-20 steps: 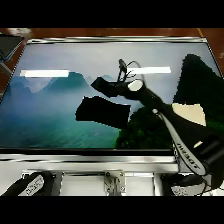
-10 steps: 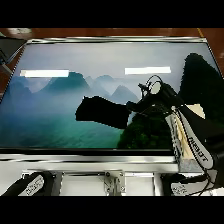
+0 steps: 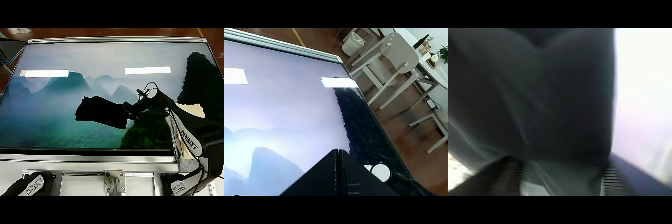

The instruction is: Fold the shirts.

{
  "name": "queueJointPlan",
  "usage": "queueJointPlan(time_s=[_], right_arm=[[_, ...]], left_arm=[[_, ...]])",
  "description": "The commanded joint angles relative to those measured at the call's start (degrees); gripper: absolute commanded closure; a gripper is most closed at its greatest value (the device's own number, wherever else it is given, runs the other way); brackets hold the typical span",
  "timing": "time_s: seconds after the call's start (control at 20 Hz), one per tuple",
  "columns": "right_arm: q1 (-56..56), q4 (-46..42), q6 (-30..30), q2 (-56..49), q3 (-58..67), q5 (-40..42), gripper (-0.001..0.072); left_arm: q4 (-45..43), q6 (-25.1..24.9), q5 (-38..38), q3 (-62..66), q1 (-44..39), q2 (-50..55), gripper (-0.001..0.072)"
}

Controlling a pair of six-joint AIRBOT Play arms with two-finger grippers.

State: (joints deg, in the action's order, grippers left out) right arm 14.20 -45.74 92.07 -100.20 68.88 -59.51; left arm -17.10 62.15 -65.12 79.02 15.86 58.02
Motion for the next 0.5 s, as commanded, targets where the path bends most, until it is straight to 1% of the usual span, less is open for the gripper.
queueJointPlan(time_s=[0.0,0.05,0.2,0.25,0.35,0.45], right_arm=[[-0.1,7.2,-4.9,-1.2,0.0,1.7,0.0474],[-0.2,8.9,-7.2,-0.8,0.0,1.6,0.0638],[-2.5,13.6,-14.5,4.0,0.1,-0.9,0.0644],[-3.7,14.2,-15.2,6.6,1.0,-2.5,0.0644],[-8.0,14.6,-15.1,11.7,6.4,-10.8,0.0644],[-13.6,13.6,-10.4,15.9,13.4,-16.7,0.0644]], left_arm=[[0.0,0.0,-0.1,0.0,0.1,0.0,0.0663],[0.0,0.0,-0.1,0.0,0.1,0.0,0.0663],[0.0,0.0,-0.1,0.0,0.1,0.0,0.0663],[0.0,0.0,-0.1,0.0,0.1,0.0,0.0663],[0.0,0.0,0.0,0.0,0.1,0.0,0.0663],[0.0,0.0,-0.1,0.0,0.1,0.0,0.0663]])
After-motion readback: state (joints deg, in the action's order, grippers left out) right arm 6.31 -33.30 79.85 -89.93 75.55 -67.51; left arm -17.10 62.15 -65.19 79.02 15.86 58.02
